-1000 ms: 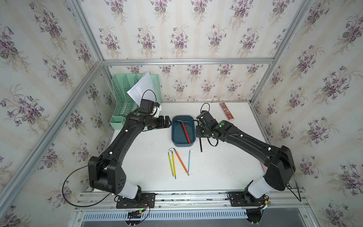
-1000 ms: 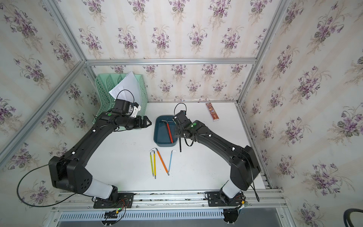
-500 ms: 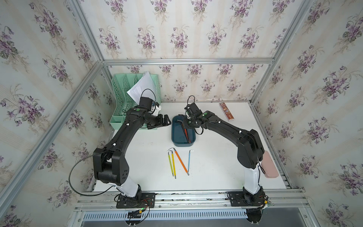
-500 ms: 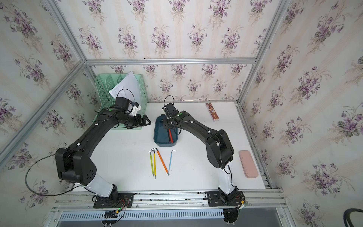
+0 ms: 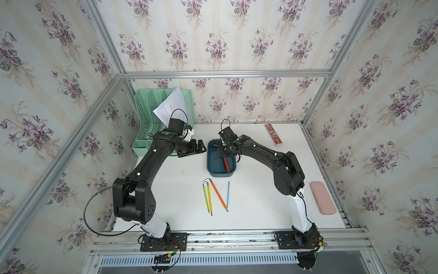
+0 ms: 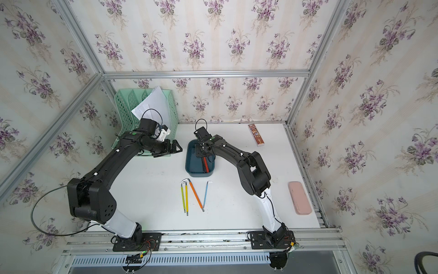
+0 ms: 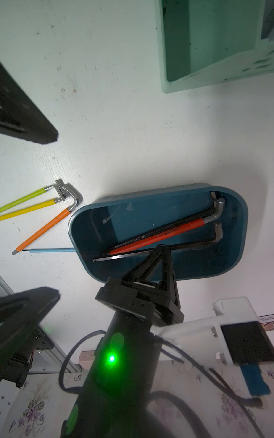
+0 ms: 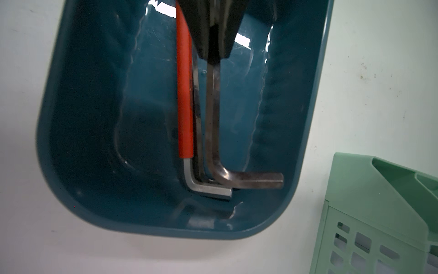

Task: Put the hex key on the desktop into the storage box
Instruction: Place the Allen key in the storage box, then pick up the Allen key from the center of the board.

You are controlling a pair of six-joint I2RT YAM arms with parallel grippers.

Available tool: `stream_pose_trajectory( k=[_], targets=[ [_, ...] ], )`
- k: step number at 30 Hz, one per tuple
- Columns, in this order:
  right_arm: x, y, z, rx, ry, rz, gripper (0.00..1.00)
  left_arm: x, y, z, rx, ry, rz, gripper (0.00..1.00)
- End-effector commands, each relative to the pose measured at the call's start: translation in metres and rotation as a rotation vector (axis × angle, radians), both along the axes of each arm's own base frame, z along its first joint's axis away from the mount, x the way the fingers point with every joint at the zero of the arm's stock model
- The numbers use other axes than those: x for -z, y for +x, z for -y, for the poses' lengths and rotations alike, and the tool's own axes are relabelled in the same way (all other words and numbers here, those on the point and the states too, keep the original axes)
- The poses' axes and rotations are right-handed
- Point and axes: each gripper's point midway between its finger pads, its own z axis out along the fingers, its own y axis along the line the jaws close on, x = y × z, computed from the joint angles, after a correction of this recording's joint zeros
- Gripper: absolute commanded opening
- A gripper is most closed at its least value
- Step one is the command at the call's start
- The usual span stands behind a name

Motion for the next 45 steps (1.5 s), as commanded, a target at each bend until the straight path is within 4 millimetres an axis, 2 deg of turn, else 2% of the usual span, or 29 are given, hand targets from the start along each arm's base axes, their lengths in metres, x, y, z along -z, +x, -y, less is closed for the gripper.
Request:
stream_pose_trajectory(
  k=[1, 5, 6, 9, 13, 16, 18, 22, 25, 29, 33, 36, 39, 45],
  targets=[
    [0.001, 0.005, 0.0, -0.005, -0.014, 0.021, 0.05, -0.001, 0.002, 0.003, 0.005, -0.019, 0.005, 0.99],
    [0.002, 0.004, 0.001, -0.005, -0.02, 0.014, 0.3, -0.002, 0.002, 0.004, 0.008, -0.027, 0.011, 0.99],
    [0.0, 0.004, 0.001, -0.005, -0.02, 0.016, 0.38, -0.003, 0.002, 0.004, 0.008, -0.028, 0.015, 0.99],
    [-0.009, 0.004, 0.002, -0.003, -0.018, 0.026, 0.53, -0.002, 0.002, 0.004, 0.007, -0.025, 0.015, 0.99],
    [-0.03, 0.003, 0.005, -0.006, -0.005, 0.054, 0.61, -0.001, 0.002, 0.005, 0.006, -0.034, 0.008, 0.99],
    [-0.052, -0.003, 0.011, 0.004, 0.012, 0.083, 0.63, 0.0, 0.002, 0.006, 0.009, -0.039, 0.005, 0.99],
    [-0.066, -0.011, 0.018, 0.015, 0.033, 0.101, 0.63, 0.0, 0.002, 0.005, 0.007, -0.033, 0.003, 0.99],
    [-0.078, -0.037, 0.043, 0.068, 0.057, 0.096, 0.63, 0.001, 0.002, 0.004, 0.004, -0.031, 0.005, 0.99],
    [-0.073, -0.066, 0.066, 0.121, 0.059, 0.055, 0.62, 0.003, 0.001, 0.006, 0.005, -0.037, -0.004, 0.99],
    [-0.057, -0.112, 0.094, 0.171, 0.03, 0.028, 0.62, 0.004, 0.001, 0.005, 0.006, -0.033, -0.01, 0.99],
    [-0.031, -0.151, 0.104, 0.187, 0.026, -0.018, 0.63, 0.003, 0.001, 0.005, 0.004, -0.033, -0.006, 0.99],
    [-0.012, -0.173, 0.096, 0.174, 0.028, -0.047, 0.64, 0.005, 0.001, 0.004, 0.002, -0.023, -0.009, 0.99],
    [0.003, -0.186, 0.082, 0.163, 0.023, -0.073, 0.65, 0.007, 0.0, 0.001, -0.003, -0.009, -0.013, 0.99],
    [0.03, -0.195, 0.053, 0.112, -0.061, -0.096, 0.65, 0.008, 0.001, 0.0, -0.003, 0.0, -0.016, 0.99]
  ],
)
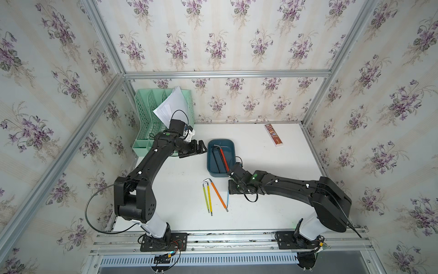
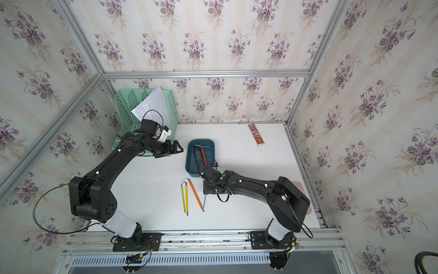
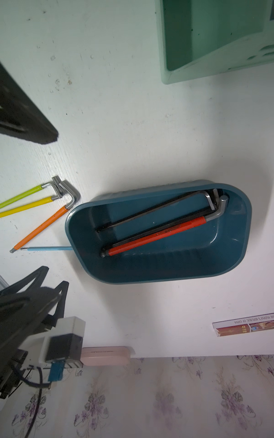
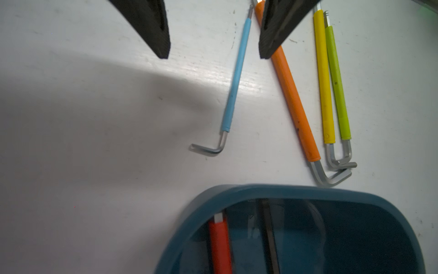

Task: Put the hex key on the desktop into the storage box
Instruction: Pick up the Allen key from the center of the board.

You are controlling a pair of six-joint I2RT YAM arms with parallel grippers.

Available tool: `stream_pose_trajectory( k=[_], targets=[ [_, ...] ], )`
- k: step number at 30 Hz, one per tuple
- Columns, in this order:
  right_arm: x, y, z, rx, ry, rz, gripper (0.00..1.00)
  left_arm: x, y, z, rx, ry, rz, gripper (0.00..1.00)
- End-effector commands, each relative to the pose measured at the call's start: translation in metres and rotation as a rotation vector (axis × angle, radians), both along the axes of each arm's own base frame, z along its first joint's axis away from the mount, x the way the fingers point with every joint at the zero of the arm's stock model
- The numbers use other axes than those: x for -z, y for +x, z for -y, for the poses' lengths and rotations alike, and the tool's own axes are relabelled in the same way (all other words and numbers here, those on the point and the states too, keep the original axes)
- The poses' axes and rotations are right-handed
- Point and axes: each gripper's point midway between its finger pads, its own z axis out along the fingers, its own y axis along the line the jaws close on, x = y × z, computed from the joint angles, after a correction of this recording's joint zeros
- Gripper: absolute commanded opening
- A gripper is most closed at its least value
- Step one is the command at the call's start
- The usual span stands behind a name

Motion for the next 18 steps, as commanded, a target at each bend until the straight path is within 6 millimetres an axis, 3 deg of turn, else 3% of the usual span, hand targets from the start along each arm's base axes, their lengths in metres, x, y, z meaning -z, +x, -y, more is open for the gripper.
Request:
stream_pose_trajectory(
  k=[1, 7, 11, 15, 18],
  targets=[
    [0.009, 0.004, -0.008, 0.022, -0.035, 0.012, 0.65, 0.002, -0.002, -0.002, -0.003, 0.015, -0.01, 0.99],
    [0.034, 0.0, -0.002, 0.008, -0.148, -0.004, 0.65, 0.002, -0.002, -0.001, -0.003, 0.005, -0.01, 0.99],
    [0.047, -0.001, 0.014, 0.006, -0.241, -0.006, 0.65, 0.001, -0.002, -0.001, -0.002, 0.005, -0.007, 0.99],
    [0.045, -0.001, 0.038, 0.026, -0.328, 0.024, 0.66, 0.0, -0.002, -0.001, -0.001, 0.003, -0.007, 0.99],
    [0.038, -0.003, 0.034, 0.017, -0.271, 0.029, 0.66, 0.0, -0.002, 0.0, -0.001, 0.0, -0.008, 0.99]
  ],
)
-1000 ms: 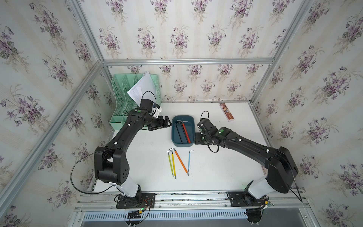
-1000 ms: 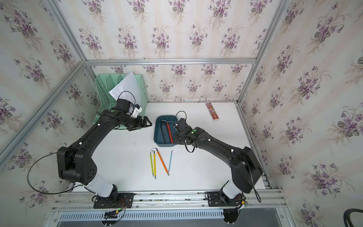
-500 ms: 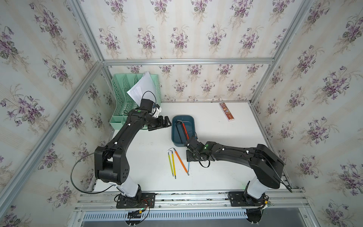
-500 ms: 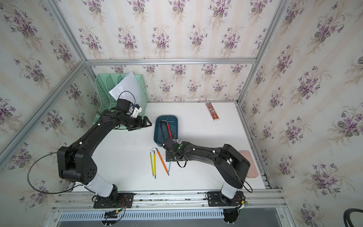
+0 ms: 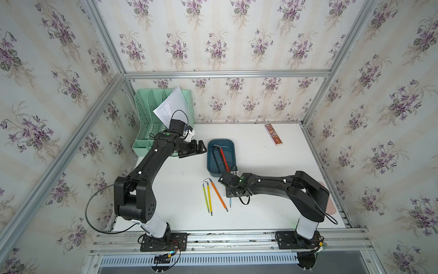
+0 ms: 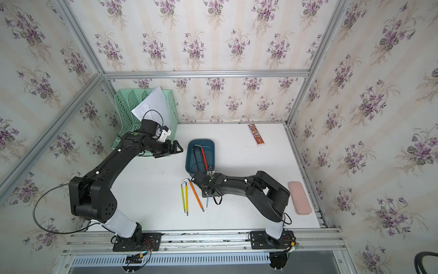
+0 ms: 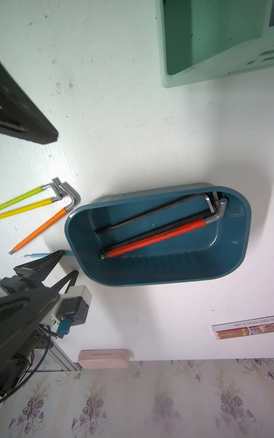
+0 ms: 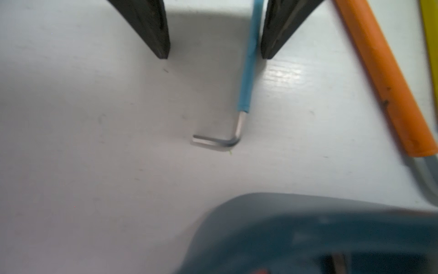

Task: Put the hex key on the desktop into the storage box
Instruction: Pick up the Allen key from the center of the board.

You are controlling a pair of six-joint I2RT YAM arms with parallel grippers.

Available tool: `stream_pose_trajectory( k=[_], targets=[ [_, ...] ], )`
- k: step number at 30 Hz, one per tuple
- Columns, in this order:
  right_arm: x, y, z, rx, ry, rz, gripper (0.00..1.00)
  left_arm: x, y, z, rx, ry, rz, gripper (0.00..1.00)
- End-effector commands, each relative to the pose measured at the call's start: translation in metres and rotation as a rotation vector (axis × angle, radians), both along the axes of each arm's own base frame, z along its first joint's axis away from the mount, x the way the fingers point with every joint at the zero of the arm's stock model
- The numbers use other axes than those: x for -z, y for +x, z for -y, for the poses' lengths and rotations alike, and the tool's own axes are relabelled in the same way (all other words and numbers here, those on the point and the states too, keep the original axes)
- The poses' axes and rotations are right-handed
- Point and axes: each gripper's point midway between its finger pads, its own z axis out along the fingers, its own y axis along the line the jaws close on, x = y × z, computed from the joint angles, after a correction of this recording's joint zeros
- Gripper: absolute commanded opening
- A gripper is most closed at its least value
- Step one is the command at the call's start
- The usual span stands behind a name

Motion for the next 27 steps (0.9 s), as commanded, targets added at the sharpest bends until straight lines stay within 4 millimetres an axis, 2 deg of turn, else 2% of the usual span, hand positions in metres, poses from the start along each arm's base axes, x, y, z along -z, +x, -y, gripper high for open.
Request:
stream_pose_trajectory(
  k=[1, 10, 15, 18, 23, 27],
  targets=[
    [-0.003, -0.006, 0.01, -0.011, -0.019, -0.006, 0.66, -0.001, -0.002, 0.001, 0.003, -0.006, -0.008, 0.99],
    [0.006, -0.012, -0.013, -0.061, 0.054, -0.069, 0.64, 0.0, -0.003, 0.0, 0.001, 0.001, -0.009, 0.99],
    [0.018, -0.015, -0.014, -0.083, 0.046, -0.097, 0.59, -0.001, -0.002, 0.0, 0.0, 0.0, -0.003, 0.99],
    [0.028, -0.02, -0.011, -0.091, 0.029, -0.12, 0.52, -0.001, -0.003, 0.0, -0.001, 0.0, -0.006, 0.99],
    [0.045, -0.026, 0.002, -0.075, -0.016, -0.145, 0.3, -0.002, -0.002, 0.0, 0.0, -0.002, -0.003, 0.99],
    [0.048, -0.03, 0.012, -0.064, -0.037, -0.145, 0.2, -0.001, -0.003, 0.001, 0.002, -0.004, -0.005, 0.99]
  ],
)
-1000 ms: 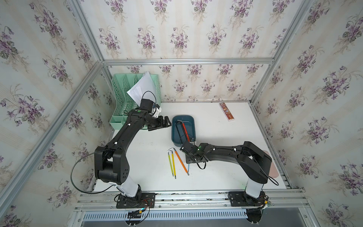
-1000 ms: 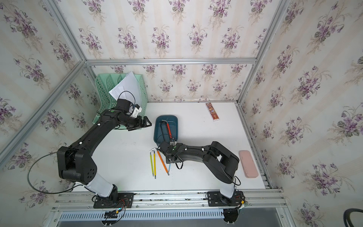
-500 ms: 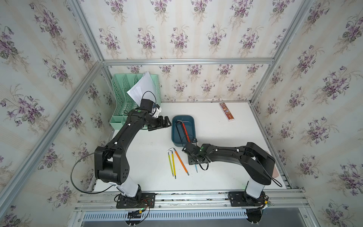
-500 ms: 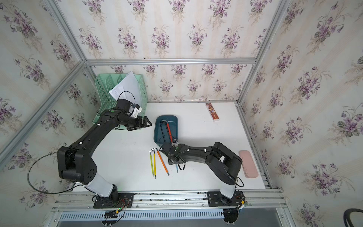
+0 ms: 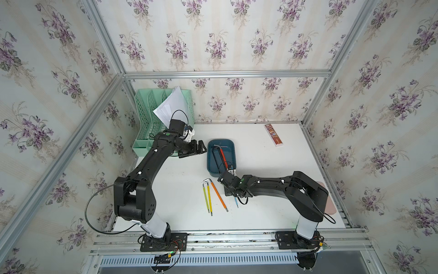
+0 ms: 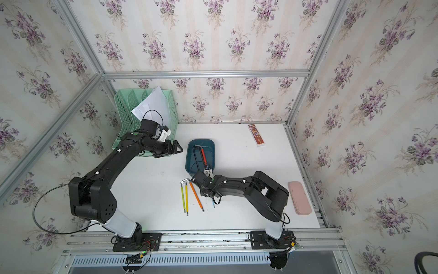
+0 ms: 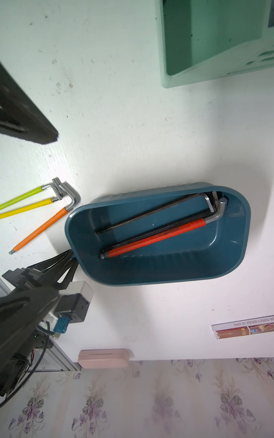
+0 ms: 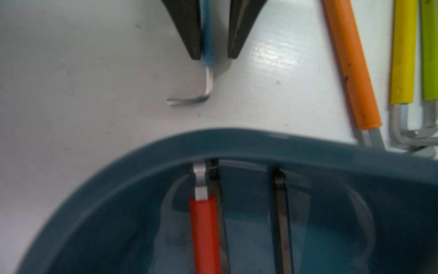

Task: Put the hex key on the desktop into the storage box
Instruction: Pick up the Allen key from the center of the board, then place the Allen key in the storage box.

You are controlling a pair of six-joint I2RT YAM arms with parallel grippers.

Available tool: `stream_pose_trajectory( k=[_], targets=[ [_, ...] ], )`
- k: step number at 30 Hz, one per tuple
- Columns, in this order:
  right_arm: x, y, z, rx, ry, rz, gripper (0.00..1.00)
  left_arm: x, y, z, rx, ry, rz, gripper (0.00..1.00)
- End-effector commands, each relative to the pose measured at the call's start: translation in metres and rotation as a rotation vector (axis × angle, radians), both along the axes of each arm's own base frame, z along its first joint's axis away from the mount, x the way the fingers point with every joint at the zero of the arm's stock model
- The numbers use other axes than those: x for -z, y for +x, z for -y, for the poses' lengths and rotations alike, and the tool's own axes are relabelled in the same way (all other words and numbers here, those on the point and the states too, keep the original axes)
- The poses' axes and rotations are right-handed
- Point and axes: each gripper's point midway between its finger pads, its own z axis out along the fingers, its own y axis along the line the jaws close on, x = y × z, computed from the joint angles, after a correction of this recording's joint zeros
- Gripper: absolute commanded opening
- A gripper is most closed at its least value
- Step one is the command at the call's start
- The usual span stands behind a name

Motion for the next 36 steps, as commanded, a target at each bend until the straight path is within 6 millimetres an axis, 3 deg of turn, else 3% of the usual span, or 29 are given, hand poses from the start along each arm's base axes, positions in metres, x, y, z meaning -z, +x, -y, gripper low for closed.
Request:
stream_pose_trajectory(
  k=[1, 9, 27, 36],
  targets=[
    [0.033, -0.046, 0.035, -0.005, -0.112, -0.222, 0.17, -0.001, -0.003, 0.001, 0.003, -0.005, -0.008, 0.99],
    [0.01, -0.04, 0.04, 0.01, -0.093, -0.164, 0.07, -0.002, -0.003, 0.003, 0.009, -0.018, -0.008, 0.99],
    [-0.094, -0.018, 0.032, 0.039, 0.111, 0.037, 0.06, -0.004, -0.004, 0.005, 0.012, -0.029, -0.006, 0.99],
    [-0.16, 0.024, 0.007, 0.005, 0.224, 0.146, 0.07, -0.006, -0.004, 0.005, 0.013, -0.031, 0.002, 0.99]
  ],
)
